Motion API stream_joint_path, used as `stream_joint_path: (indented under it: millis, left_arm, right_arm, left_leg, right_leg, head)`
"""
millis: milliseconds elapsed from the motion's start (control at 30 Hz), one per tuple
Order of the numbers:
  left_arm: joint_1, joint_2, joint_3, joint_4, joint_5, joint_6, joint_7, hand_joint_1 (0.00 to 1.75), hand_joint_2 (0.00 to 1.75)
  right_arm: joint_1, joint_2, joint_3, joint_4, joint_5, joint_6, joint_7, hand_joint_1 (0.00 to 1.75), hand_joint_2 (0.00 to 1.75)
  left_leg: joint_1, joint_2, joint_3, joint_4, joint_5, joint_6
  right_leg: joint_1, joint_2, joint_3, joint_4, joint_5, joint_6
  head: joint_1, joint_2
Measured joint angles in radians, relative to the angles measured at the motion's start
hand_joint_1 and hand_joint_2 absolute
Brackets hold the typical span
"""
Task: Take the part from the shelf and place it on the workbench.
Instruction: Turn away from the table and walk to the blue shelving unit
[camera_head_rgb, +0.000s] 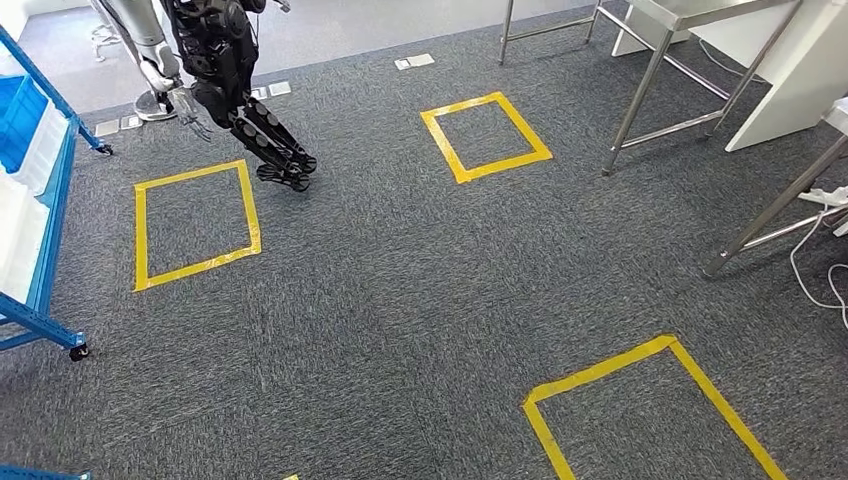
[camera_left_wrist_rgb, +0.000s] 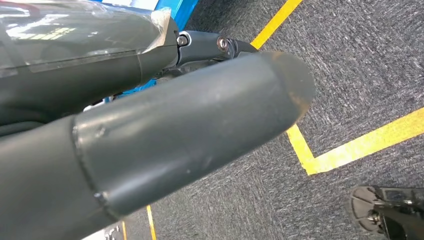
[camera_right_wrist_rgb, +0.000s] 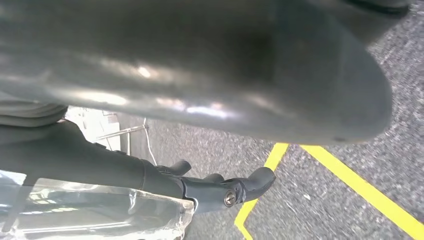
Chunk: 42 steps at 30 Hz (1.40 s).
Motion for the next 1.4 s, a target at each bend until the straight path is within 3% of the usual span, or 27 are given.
stream_joint_path:
  millis: [67, 133, 200, 300, 367, 400, 467, 500, 567, 633, 700, 733, 800, 867, 1000, 1033, 1067, 1167, 1233, 1300, 1333, 1367, 1400]
  left_arm:
    - [-0.002, 0.002, 0.000, 0.000, -0.004, -0.002, 0.005, 0.00, 0.00]
    - [-0.002, 0.004, 0.000, 0.000, -0.005, -0.005, 0.009, 0.00, 0.00]
    - [-0.002, 0.005, 0.000, 0.000, -0.006, -0.006, 0.011, 0.00, 0.00]
    - [-0.002, 0.007, 0.000, 0.000, -0.008, -0.006, 0.012, 0.00, 0.00]
    - [-0.002, 0.007, 0.000, 0.000, -0.009, -0.006, 0.015, 0.00, 0.00]
    - [-0.002, 0.007, 0.000, 0.000, -0.010, -0.006, 0.016, 0.00, 0.00]
    - [-0.002, 0.007, 0.000, 0.000, -0.011, -0.005, 0.017, 0.00, 0.00]
    - [-0.002, 0.007, 0.000, 0.000, -0.011, -0.005, 0.017, 0.00, 0.00]
    - [-0.001, 0.008, 0.000, 0.000, -0.012, -0.003, 0.017, 0.00, 0.00]
    - [0.000, 0.009, 0.000, 0.000, -0.012, -0.002, 0.016, 0.00, 0.00]
    - [0.001, 0.009, 0.000, 0.000, -0.012, -0.002, 0.014, 0.00, 0.00]
    - [0.000, 0.009, 0.000, 0.000, -0.011, -0.002, 0.012, 0.00, 0.00]
    - [-0.001, 0.009, 0.000, 0.000, -0.008, -0.002, 0.008, 0.00, 0.00]
    - [-0.001, 0.009, 0.000, 0.000, -0.005, -0.002, 0.006, 0.00, 0.00]
    - [-0.001, 0.009, 0.000, 0.000, -0.004, -0.001, 0.006, 0.00, 0.00]
    - [-0.001, 0.009, 0.000, 0.000, -0.004, 0.000, 0.005, 0.00, 0.00]
    - [-0.001, 0.009, 0.000, 0.000, -0.004, 0.001, 0.005, 0.00, 0.00]
    - [-0.007, 0.009, 0.000, 0.000, -0.004, 0.004, 0.000, 0.00, 0.00]
    - [-0.009, 0.009, 0.000, 0.000, -0.005, 0.004, -0.001, 0.00, 0.00]
    - [-0.011, 0.008, 0.000, 0.000, -0.006, 0.004, -0.003, 0.00, 0.00]
    - [-0.011, 0.009, 0.000, 0.000, -0.007, 0.004, -0.005, 0.00, 0.00]
    - [-0.011, 0.009, 0.000, 0.000, -0.008, 0.004, -0.007, 0.00, 0.00]
    - [-0.010, 0.009, 0.000, 0.000, -0.009, 0.004, -0.008, 0.00, 0.00]
  right_arm:
    - [0.000, 0.002, 0.000, 0.000, -0.006, -0.003, 0.000, 0.00, 0.00]
    - [-0.001, 0.005, -0.001, 0.000, -0.009, -0.006, 0.000, 0.00, 0.00]
    - [-0.001, 0.007, -0.001, 0.000, -0.009, -0.007, -0.001, 0.00, 0.00]
    - [0.002, 0.007, -0.001, 0.000, -0.011, -0.011, -0.003, 0.00, 0.00]
    - [0.004, 0.005, -0.001, 0.000, -0.013, -0.015, -0.004, 0.00, 0.00]
    - [0.004, 0.005, -0.001, 0.000, -0.014, -0.017, -0.005, 0.00, 0.00]
    - [0.004, 0.005, -0.002, 0.000, -0.014, -0.018, -0.005, 0.00, 0.00]
    - [0.004, 0.006, -0.002, 0.000, -0.014, -0.018, -0.005, 0.00, 0.00]
    - [0.003, 0.006, -0.002, 0.000, -0.015, -0.018, -0.005, 0.00, 0.00]
    - [0.002, 0.007, -0.002, 0.000, -0.017, -0.019, -0.004, 0.00, 0.00]
    - [0.001, 0.008, -0.002, 0.000, -0.017, -0.019, -0.002, 0.00, 0.00]
    - [0.001, 0.008, -0.002, 0.000, -0.017, -0.019, -0.001, 0.00, 0.00]
    - [0.002, 0.008, -0.002, 0.000, -0.016, -0.020, 0.002, 0.00, 0.00]
    - [0.003, 0.007, -0.002, 0.000, -0.016, -0.020, 0.003, 0.00, 0.00]
    - [0.003, 0.007, -0.002, 0.000, -0.016, -0.020, 0.003, 0.00, 0.00]
    - [0.003, 0.007, -0.002, 0.000, -0.015, -0.020, 0.003, 0.00, 0.00]
    - [0.002, 0.007, -0.002, 0.000, -0.015, -0.021, 0.003, 0.00, 0.00]
    - [-0.002, 0.010, -0.008, 0.000, -0.014, -0.030, 0.004, 0.00, 0.00]
    - [-0.002, 0.013, -0.010, 0.000, -0.014, -0.033, 0.005, 0.00, 0.00]
    - [-0.001, 0.013, -0.011, 0.000, -0.016, -0.034, 0.006, 0.00, 0.00]
    - [0.000, 0.013, -0.013, 0.000, -0.018, -0.034, 0.006, 0.00, 0.00]
    - [0.001, 0.012, -0.015, 0.000, -0.019, -0.034, 0.006, 0.00, 0.00]
    - [0.001, 0.012, -0.016, 0.000, -0.021, -0.034, 0.007, 0.00, 0.00]
  left_leg:
    - [-0.008, 0.011, 0.021, -0.048, 0.007, 0.009]
    - [-0.008, -0.006, 0.020, -0.057, 0.015, 0.021]
    - [-0.004, -0.022, 0.026, -0.075, 0.026, 0.034]
    - [-0.002, -0.047, 0.029, -0.084, 0.035, 0.044]
    - [-0.003, -0.069, 0.029, -0.084, 0.036, 0.044]
    - [-0.002, -0.080, 0.030, -0.083, 0.036, 0.043]
    - [-0.001, -0.102, 0.032, -0.079, 0.035, 0.037]
    - [-0.002, -0.112, 0.031, -0.075, 0.033, 0.031]
    - [-0.004, -0.126, 0.025, -0.068, 0.030, 0.019]
    - [0.000, -0.135, 0.019, -0.066, 0.031, 0.008]
    - [0.004, -0.112, 0.004, -0.039, 0.013, 0.000]
    - [0.005, -0.091, -0.015, 0.002, -0.013, -0.004]
    - [0.006, -0.055, -0.077, 0.136, -0.083, -0.010]
    - [0.007, -0.046, -0.125, 0.234, -0.124, -0.013]
    - [0.007, -0.045, -0.135, 0.255, -0.130, -0.013]
    - [0.007, -0.043, -0.130, 0.244, -0.117, -0.012]
    - [0.007, -0.037, -0.101, 0.191, -0.087, -0.009]
    - [-0.005, -0.007, 0.016, -0.038, 0.009, 0.016]
    - [-0.005, -0.019, 0.032, -0.075, 0.023, 0.033]
    - [-0.002, -0.038, 0.033, -0.081, 0.029, 0.041]
    - [-0.002, -0.049, 0.031, -0.081, 0.031, 0.042]
    - [-0.003, -0.062, 0.030, -0.080, 0.031, 0.042]
    - [-0.003, -0.074, 0.030, -0.080, 0.031, 0.042]
  right_leg:
    - [0.005, -0.011, 0.000, 0.000, -0.002, 0.005]
    - [0.007, -0.022, 0.000, -0.002, -0.003, 0.014]
    - [0.006, -0.002, -0.013, 0.030, -0.025, 0.019]
    - [-0.004, 0.054, -0.098, 0.209, -0.103, 0.013]
    - [-0.010, 0.063, -0.139, 0.287, -0.118, 0.024]
    - [-0.013, 0.064, -0.132, 0.268, -0.101, 0.035]
    - [-0.023, 0.081, -0.073, 0.134, -0.039, 0.058]
    - [-0.027, 0.094, -0.046, 0.069, -0.013, 0.062]
    - [-0.028, 0.110, -0.023, 0.008, 0.008, 0.054]
    - [-0.023, 0.098, -0.022, 0.008, 0.013, 0.037]
    - [-0.025, 0.084, -0.020, 0.005, 0.019, 0.021]
    - [-0.026, 0.075, -0.020, 0.003, 0.021, 0.014]
    - [-0.019, 0.055, -0.021, 0.003, 0.020, 0.003]
    - [-0.015, 0.040, -0.023, 0.003, 0.019, 0.001]
    - [-0.013, 0.036, -0.024, 0.003, 0.019, 0.000]
    - [-0.012, 0.030, -0.024, 0.003, 0.018, 0.000]
    - [-0.011, 0.022, -0.022, 0.003, 0.018, 0.000]
    - [-0.001, -0.021, -0.016, 0.006, 0.010, 0.016]
    - [0.000, 0.001, -0.032, 0.050, -0.019, 0.023]
    - [-0.006, 0.046, -0.088, 0.170, -0.076, 0.016]
    - [-0.008, 0.056, -0.120, 0.236, -0.101, 0.014]
    - [-0.010, 0.060, -0.143, 0.280, -0.114, 0.016]
    - [-0.011, 0.062, -0.148, 0.287, -0.109, 0.024]
  head:
    - [0.000, 0.000]
    - [-0.001, 0.000]
    - [0.001, 0.000]
    - [0.005, 0.000]
    - [0.006, 0.000]
    - [0.006, 0.000]
    - [0.007, 0.000]
    - [0.007, 0.000]
    - [0.007, 0.000]
    - [0.005, 0.000]
    - [0.003, 0.000]
    - [0.001, 0.000]
    - [-0.004, 0.000]
    - [-0.005, 0.000]
    - [-0.004, 0.000]
    - [-0.005, 0.000]
    - [-0.005, 0.000]
    - [-0.003, 0.000]
    - [-0.001, 0.000]
    - [0.002, 0.000]
    - [0.004, 0.000]
    - [0.005, 0.000]
    - [0.005, 0.000]
